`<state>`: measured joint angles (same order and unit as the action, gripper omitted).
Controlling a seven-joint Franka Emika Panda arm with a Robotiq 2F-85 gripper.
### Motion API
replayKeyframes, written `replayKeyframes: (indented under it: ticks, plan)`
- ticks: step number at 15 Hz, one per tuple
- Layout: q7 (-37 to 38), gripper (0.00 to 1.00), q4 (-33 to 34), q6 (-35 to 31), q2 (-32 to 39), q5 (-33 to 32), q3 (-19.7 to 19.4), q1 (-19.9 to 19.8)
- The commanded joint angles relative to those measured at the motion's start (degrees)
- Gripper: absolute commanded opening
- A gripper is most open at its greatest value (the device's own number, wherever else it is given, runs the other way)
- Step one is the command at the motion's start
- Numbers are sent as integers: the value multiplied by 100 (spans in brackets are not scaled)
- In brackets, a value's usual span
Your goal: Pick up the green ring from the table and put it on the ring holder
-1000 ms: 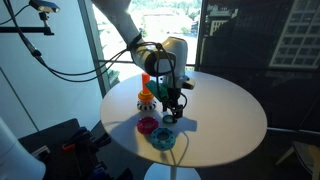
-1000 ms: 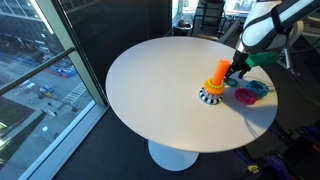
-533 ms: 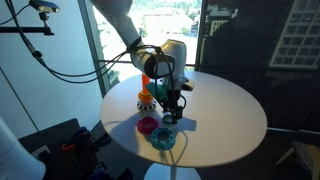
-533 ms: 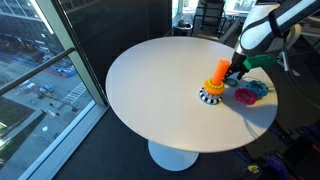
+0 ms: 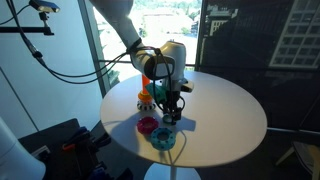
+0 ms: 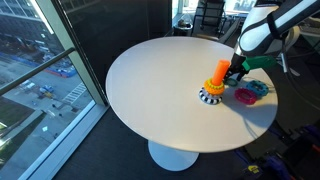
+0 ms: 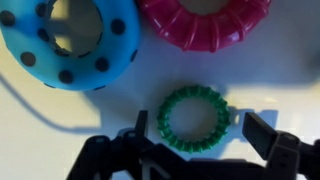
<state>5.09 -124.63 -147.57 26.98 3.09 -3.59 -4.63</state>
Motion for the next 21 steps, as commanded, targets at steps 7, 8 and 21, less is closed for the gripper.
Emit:
replayKeyframes:
  ticks: [7, 8, 21]
  plan:
    - [205, 45, 22, 222, -428, 130, -48, 46]
    - [239, 45, 19, 303, -532, 98, -60, 71]
    - [39, 45, -92, 1801, -2169, 73, 100, 331]
